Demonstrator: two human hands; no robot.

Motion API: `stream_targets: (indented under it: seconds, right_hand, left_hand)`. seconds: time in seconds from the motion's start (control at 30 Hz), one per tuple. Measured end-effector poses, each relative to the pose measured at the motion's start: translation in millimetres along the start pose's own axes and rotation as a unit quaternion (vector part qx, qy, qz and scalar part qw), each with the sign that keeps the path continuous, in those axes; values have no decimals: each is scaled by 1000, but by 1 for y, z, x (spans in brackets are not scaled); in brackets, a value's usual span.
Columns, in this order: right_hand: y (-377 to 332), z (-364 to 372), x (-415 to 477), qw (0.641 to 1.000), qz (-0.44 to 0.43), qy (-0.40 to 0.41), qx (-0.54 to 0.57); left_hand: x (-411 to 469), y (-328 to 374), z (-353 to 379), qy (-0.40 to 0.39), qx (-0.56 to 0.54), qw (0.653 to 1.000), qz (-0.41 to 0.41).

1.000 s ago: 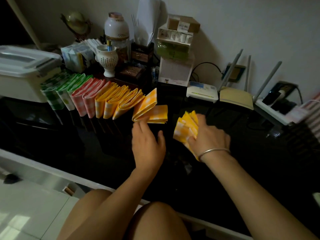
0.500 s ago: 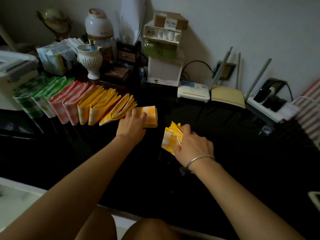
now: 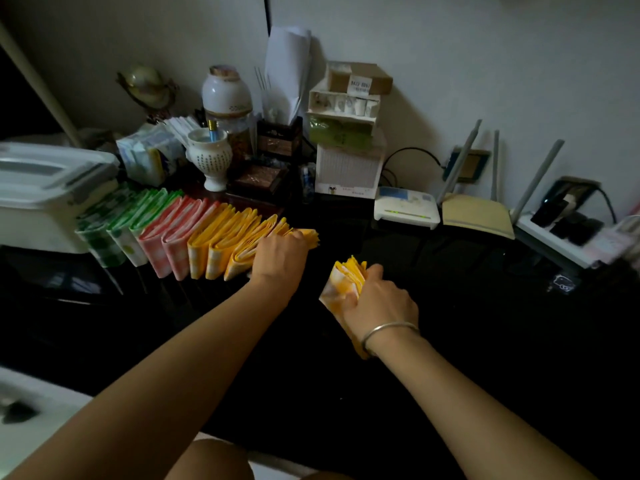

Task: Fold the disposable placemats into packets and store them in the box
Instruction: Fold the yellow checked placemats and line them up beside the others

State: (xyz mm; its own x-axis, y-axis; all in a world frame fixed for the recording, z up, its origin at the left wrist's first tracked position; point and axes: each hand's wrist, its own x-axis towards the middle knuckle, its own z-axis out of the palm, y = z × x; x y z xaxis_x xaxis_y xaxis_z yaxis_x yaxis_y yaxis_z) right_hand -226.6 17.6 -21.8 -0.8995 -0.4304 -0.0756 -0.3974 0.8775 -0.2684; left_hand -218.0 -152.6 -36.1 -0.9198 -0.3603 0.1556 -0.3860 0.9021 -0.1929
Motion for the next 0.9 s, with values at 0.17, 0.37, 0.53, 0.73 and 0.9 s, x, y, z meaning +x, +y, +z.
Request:
stream_targets:
  seconds: [0.17,0.37,0.53,0.73,0.9]
  right_hand:
    - [-33,-2,28,970,136,-66,192]
    - [-77,9,68,897,267,-83,342]
    - [-108,17,87,891,262,-94,359]
    - [-129,36,86,909,244,-47,335]
    - [-138,36,88,930,229,-56,282]
  left_hand:
    - [11,-28,-11,-39,-137,986,-90]
    - [17,-56,-10,-21,-202,972,-117]
    - [10,-69,-7,3,-264,961,-87]
    - [-14,-127,-10,201,-249,930,-181]
    - [-30,-208,18,133,-219,902,-348]
